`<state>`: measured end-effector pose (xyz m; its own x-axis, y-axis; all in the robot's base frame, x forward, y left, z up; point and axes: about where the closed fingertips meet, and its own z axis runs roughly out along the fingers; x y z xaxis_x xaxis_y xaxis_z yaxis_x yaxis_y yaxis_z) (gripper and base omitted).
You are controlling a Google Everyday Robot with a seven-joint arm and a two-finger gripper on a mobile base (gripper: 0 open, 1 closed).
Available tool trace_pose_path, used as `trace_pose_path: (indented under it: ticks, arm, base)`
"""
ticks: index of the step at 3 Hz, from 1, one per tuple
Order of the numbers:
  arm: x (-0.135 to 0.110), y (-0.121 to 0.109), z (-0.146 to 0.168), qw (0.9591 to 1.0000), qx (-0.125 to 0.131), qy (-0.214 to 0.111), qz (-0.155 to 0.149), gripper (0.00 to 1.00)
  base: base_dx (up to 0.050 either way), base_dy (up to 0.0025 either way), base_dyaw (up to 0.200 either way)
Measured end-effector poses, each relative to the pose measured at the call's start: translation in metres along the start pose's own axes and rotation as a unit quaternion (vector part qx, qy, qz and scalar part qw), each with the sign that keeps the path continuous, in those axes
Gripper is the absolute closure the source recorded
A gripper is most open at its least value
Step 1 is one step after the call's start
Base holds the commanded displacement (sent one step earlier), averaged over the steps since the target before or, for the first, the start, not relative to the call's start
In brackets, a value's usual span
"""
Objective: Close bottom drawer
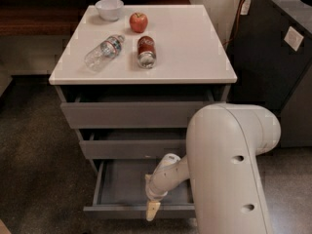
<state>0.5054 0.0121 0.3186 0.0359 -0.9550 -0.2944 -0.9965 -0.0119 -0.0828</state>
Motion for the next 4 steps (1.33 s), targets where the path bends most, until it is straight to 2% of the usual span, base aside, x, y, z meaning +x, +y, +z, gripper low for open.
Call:
trace_pose_path:
  ticks: [2,3,4]
  arm:
    - [0.007,-0.021,0.028,0.9985,0.030,-0.008,-0.046,0.00]
    - [0.007,-0.018,0.048,0.9976,0.035,-0.019,-0.058,0.00]
    - [0.004,-0.002,0.078,0.9973,0.028,-0.037,-0.057,0.00]
  base:
    - [0.000,0.00000,0.000]
    - [0.000,0.00000,0.000]
    - [0.000,0.00000,0.000]
